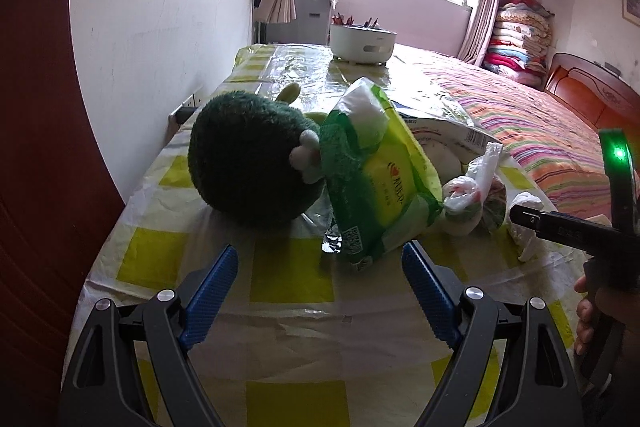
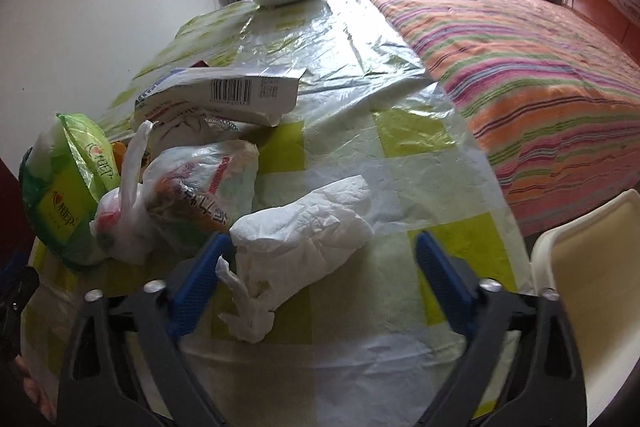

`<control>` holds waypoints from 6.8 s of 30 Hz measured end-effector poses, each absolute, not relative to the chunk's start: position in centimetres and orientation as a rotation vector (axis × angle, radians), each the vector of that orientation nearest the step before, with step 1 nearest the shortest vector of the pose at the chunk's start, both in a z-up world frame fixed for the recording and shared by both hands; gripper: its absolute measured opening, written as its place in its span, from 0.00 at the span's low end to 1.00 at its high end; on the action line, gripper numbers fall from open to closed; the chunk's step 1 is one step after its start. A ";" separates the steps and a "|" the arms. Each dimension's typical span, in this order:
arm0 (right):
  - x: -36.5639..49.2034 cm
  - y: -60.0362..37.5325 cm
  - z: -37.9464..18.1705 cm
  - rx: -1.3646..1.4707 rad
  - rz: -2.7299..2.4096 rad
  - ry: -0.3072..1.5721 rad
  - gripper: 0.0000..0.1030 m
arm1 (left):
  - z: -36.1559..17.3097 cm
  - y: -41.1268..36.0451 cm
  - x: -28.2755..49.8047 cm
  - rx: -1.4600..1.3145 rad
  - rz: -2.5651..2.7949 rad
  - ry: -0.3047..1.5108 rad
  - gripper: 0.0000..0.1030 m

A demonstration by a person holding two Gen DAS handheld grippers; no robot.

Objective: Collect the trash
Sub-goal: 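Grasp the white tissue with the right gripper while the left grasps the green bag, then carry the tissue over the bin with the right gripper while the left carries the green bag, then open the right gripper to drop the tissue while the left drops the green bag, then move both tools back to the table, right gripper reaching for the white plastic bag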

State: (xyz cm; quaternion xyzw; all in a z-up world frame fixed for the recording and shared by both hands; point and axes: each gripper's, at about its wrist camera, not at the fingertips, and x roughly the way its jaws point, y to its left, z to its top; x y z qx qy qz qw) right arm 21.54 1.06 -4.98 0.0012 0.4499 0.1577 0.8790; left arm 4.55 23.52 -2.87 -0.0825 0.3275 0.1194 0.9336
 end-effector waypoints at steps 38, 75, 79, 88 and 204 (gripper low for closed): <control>17.7 -5.4 -1.5 0.148 0.383 0.755 0.29 | -4.9 22.7 10.7 -0.404 0.130 0.705 0.32; 15.6 -14.9 0.1 0.173 0.179 0.629 0.29 | 2.1 8.0 7.3 -0.091 -0.096 0.475 0.14; 15.5 -16.0 -0.3 0.166 0.136 0.634 0.29 | 1.7 5.3 7.3 -0.069 -0.159 0.484 0.14; 14.7 -19.2 -0.6 0.174 0.033 0.632 0.29 | 1.0 -0.2 7.6 -0.029 -0.298 0.513 0.14; 20.5 4.1 -1.7 -0.232 0.456 0.764 0.84 | -2.6 27.5 6.5 -0.335 0.237 0.645 0.82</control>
